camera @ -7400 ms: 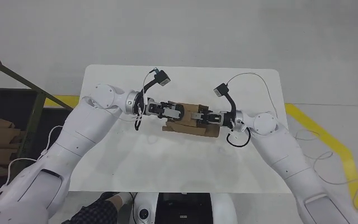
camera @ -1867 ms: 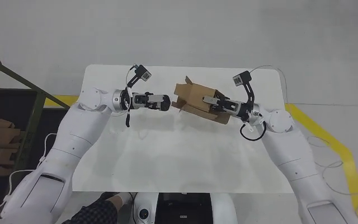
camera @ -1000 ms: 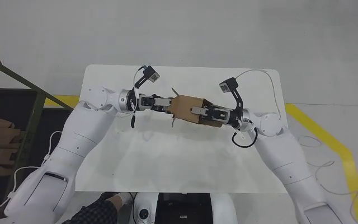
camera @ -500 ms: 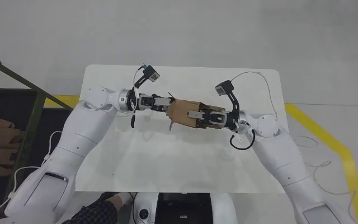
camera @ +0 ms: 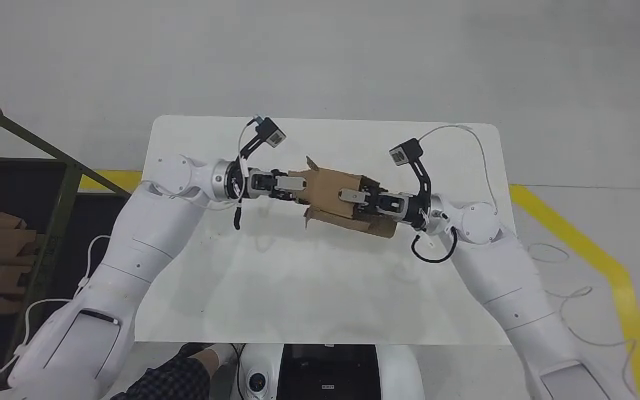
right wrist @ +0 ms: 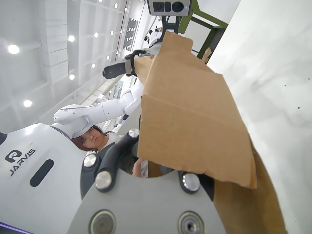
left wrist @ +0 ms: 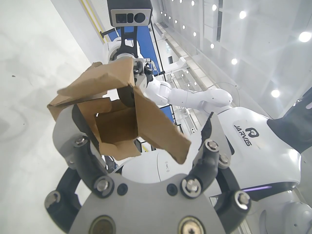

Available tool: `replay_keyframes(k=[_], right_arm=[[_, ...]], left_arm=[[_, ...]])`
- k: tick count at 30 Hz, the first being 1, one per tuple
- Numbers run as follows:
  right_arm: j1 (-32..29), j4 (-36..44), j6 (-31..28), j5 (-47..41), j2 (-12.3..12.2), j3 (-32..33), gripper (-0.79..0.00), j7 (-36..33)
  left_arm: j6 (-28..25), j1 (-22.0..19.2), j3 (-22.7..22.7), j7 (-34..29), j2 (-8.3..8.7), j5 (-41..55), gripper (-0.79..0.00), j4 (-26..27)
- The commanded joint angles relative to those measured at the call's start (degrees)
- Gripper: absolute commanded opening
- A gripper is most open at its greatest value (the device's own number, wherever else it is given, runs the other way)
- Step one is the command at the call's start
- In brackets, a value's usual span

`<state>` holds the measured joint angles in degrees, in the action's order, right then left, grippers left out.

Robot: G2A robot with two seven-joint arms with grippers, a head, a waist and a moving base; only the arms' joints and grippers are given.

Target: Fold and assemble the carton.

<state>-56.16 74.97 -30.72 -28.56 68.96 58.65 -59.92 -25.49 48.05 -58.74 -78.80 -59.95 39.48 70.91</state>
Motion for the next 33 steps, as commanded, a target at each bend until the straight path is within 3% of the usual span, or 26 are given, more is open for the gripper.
replay_keyframes(k=[1, 33], right_arm=[[0.01, -0.03, -0.04, -0.12, -0.04, 0.33, -0.785, 0.14], [0.45, -2.57, -0.65, 0.24, -0.02, 3.06, -0.785, 3.31]], left_arm=[[0.1, 0.2, -0.02, -0.1, 0.01, -0.02, 0.0, 0.1], [2.07, 3.57, -0.66, -2.07, 0.22, 0.26, 0.0, 2.6]])
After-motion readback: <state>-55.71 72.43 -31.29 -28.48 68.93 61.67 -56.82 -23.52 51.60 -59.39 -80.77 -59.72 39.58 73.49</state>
